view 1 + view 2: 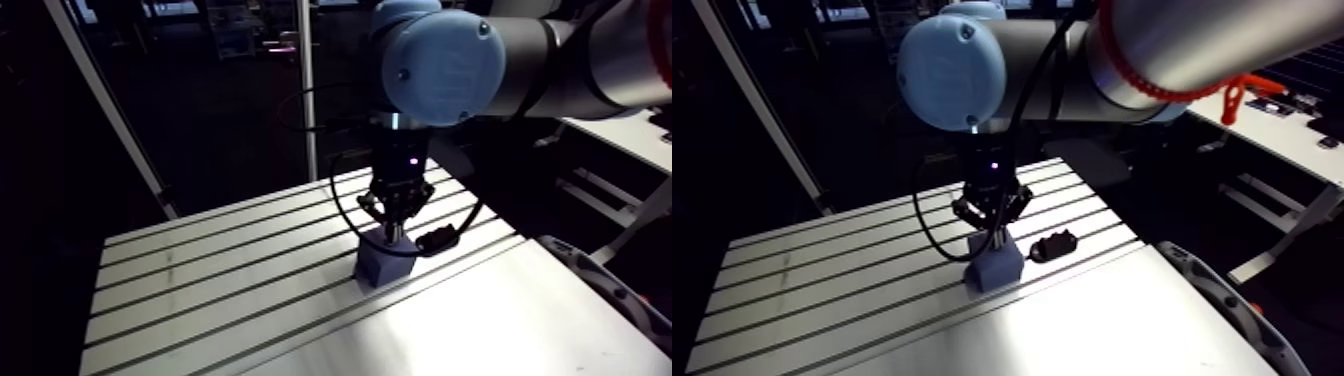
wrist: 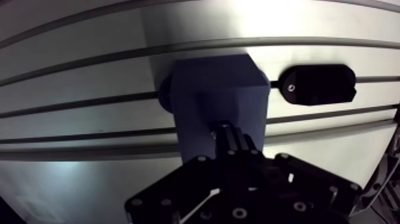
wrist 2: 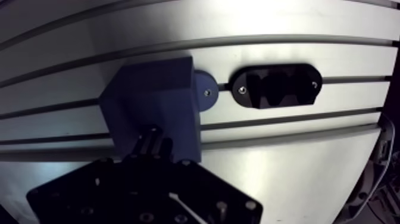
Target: Pick up the M10 bolt and insert it into the hex recess until seated.
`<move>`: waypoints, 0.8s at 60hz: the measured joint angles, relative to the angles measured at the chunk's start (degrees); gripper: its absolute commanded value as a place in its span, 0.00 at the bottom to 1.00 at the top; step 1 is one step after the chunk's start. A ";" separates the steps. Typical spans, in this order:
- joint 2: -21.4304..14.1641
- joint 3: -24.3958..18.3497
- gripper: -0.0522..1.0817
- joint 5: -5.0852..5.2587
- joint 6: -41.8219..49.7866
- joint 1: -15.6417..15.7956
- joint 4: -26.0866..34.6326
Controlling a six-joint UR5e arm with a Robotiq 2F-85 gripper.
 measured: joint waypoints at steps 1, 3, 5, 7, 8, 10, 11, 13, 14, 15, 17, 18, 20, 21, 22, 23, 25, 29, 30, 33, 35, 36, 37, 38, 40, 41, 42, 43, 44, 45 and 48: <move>0.01 -0.01 1.00 0.01 -0.02 0.00 0.00; 0.00 0.00 1.00 0.02 -0.07 -0.01 0.00; 0.00 0.00 1.00 0.03 -0.11 -0.01 0.00; 0.00 -0.01 1.00 0.04 -0.14 -0.02 0.00; 0.00 0.00 1.00 0.05 -0.16 -0.02 0.00; -0.01 0.00 1.00 0.06 -0.18 -0.02 0.00; -0.02 0.00 1.00 0.07 -0.20 -0.02 0.00; -0.03 0.01 1.00 0.08 -0.23 -0.02 -0.01; -0.03 0.01 1.00 0.08 -0.23 -0.01 0.00; -0.03 0.01 1.00 0.09 -0.24 -0.01 0.00; -0.04 0.02 1.00 0.11 -0.25 0.00 0.00; -0.05 0.02 1.00 0.11 -0.26 0.00 -0.01; -0.05 0.03 1.00 0.13 -0.27 0.01 0.00; -0.06 0.03 1.00 0.14 -0.27 0.01 0.00; -0.06 0.04 1.00 0.14 -0.27 0.02 0.00; -0.06 0.04 1.00 0.15 -0.27 0.03 -0.01; -0.07 0.04 1.00 0.16 -0.28 0.05 0.00; -0.07 0.06 1.00 0.18 -0.29 0.11 0.00; -0.07 0.06 1.00 0.17 -0.28 0.11 0.00; -0.07 0.07 1.00 0.18 -0.29 0.17 0.00; -0.07 0.06 1.00 0.19 -0.29 0.19 0.00; -0.07 0.06 1.00 0.19 -0.29 0.20 0.00; -0.07 0.06 1.00 0.19 -0.29 0.20 0.00; -0.07 0.05 1.00 0.19 -0.29 0.20 -0.01; -0.07 0.05 1.00 0.18 -0.30 0.20 0.00; -0.08 0.04 1.00 0.17 -0.30 0.21 0.00; -0.07 0.04 1.00 0.17 -0.30 0.21 0.00; -0.08 0.03 1.00 0.17 -0.31 0.20 0.00; -0.08 0.03 1.00 0.16 -0.31 0.20 0.00; -0.08 0.03 1.00 0.14 -0.32 0.20 -0.01; -0.08 0.02 1.00 0.12 -0.34 0.19 0.00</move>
